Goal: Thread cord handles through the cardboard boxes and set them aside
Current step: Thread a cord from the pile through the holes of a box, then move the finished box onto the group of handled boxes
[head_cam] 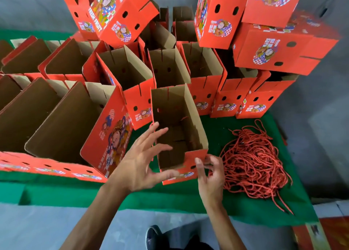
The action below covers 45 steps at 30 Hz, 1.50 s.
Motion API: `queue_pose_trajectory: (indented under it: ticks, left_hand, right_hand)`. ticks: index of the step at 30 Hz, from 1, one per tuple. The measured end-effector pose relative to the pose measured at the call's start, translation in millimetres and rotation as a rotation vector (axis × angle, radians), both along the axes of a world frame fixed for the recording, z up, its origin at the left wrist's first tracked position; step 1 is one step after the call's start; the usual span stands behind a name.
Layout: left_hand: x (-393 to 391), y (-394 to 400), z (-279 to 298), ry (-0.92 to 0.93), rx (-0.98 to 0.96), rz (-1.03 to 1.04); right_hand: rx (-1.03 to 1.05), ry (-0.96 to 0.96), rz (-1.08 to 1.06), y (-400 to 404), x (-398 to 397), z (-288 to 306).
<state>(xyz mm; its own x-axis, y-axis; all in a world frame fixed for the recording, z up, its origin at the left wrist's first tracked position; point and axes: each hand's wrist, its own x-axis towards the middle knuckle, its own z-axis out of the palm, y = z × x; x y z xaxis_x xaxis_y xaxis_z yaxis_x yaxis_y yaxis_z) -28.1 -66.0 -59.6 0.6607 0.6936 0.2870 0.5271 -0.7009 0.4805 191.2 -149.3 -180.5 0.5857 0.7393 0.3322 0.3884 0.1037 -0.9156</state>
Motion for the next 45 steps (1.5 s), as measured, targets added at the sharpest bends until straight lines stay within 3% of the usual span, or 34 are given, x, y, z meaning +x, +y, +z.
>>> queue_pose_trajectory:
  ticks: [3,7,12,21,27,34,45]
  left_hand:
    - [15.3,1.4,-9.5,-0.015,0.149,0.025]
    - [45.2,9.3,-12.9,-0.077,0.267,0.016]
    - [82.7,12.6,-17.1,-0.095,0.395,-0.010]
    - [152.7,14.4,4.3,-0.158,0.439,-0.210]
    - [196.0,11.7,46.1,-0.203,0.488,-0.210]
    - [232.5,6.4,106.5,-0.143,0.525,-0.222]
    - [259.3,4.9,214.6,-0.112,0.899,-0.256]
  right_hand:
    - [0.021,-0.090,-0.096,-6.1,3.2,-4.7]
    - [0.027,-0.267,0.059,-16.1,-4.2,-14.6]
    - [-0.021,-0.260,0.137,-33.6,-3.0,-23.4]
    - [-0.140,-0.475,0.264,-51.6,65.0,-17.6]
    - [-0.125,-0.559,0.348,-57.3,85.2,5.8]
    - [0.045,-0.491,0.421,-59.6,78.1,41.7]
    - [0.267,-0.467,0.369,26.7,85.3,133.3]
